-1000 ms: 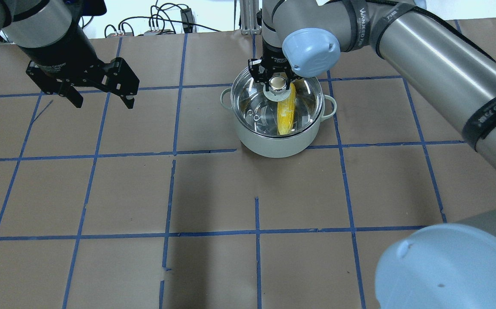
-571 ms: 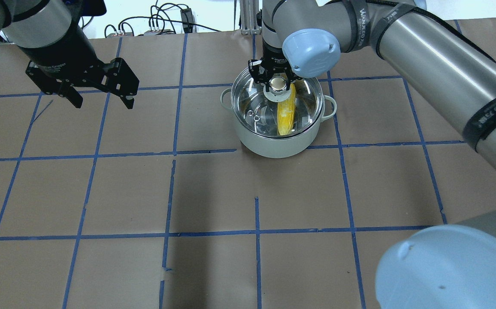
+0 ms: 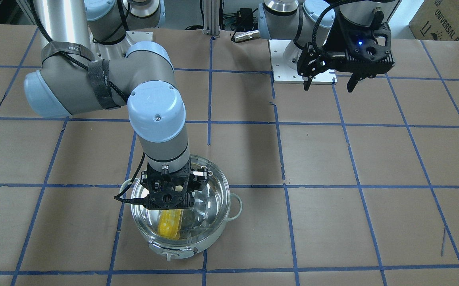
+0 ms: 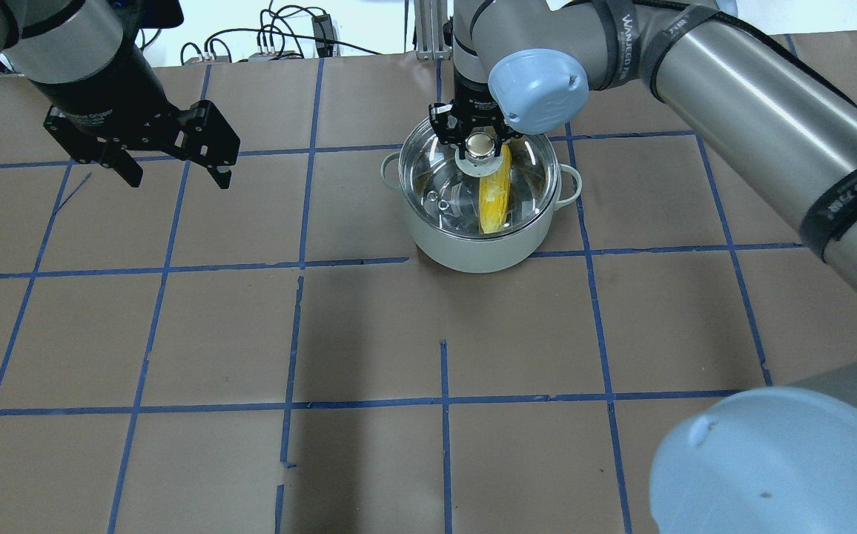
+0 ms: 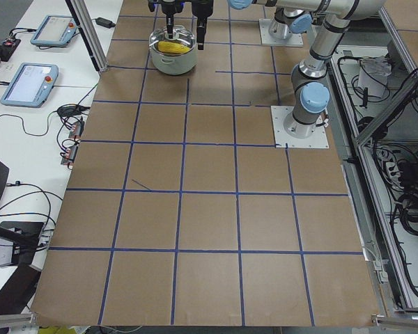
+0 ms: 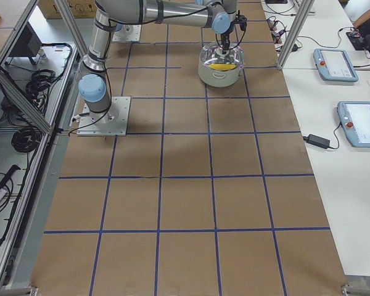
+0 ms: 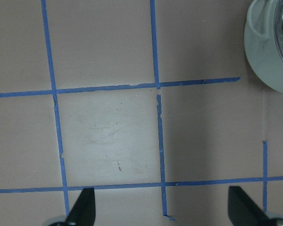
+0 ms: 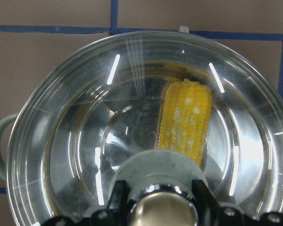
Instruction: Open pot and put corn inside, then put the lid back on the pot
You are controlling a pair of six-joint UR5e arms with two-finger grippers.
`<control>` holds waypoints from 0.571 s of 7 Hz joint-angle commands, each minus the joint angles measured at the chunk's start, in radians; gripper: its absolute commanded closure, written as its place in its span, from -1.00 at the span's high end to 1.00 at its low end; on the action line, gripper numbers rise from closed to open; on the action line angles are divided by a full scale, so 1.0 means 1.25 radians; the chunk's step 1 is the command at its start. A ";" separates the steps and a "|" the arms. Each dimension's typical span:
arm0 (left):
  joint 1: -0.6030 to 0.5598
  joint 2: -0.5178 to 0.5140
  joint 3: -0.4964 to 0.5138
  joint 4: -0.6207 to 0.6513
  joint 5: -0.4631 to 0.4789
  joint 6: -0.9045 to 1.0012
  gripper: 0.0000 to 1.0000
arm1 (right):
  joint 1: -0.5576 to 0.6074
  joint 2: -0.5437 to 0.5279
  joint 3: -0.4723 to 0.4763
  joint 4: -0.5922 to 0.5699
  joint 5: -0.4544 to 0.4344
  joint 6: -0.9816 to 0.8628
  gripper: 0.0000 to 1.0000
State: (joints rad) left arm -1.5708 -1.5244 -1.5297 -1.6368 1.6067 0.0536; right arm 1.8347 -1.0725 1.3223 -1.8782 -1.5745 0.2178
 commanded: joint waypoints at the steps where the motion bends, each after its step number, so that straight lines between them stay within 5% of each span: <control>1: 0.000 0.002 -0.001 0.000 0.000 0.000 1.00 | 0.000 0.000 0.001 0.000 0.003 0.000 -0.36; 2: 0.000 0.002 -0.002 0.000 0.000 0.000 1.00 | 0.000 0.001 0.002 0.002 0.007 -0.005 0.70; 3: 0.000 0.003 -0.003 0.000 0.001 0.000 1.00 | -0.001 0.000 0.001 0.002 0.005 -0.005 0.98; 4: 0.000 0.003 -0.003 0.000 0.000 0.000 1.00 | -0.002 -0.001 0.000 0.003 0.004 -0.005 0.98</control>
State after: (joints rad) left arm -1.5708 -1.5208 -1.5332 -1.6368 1.6068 0.0537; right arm 1.8334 -1.0721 1.3239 -1.8759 -1.5682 0.2124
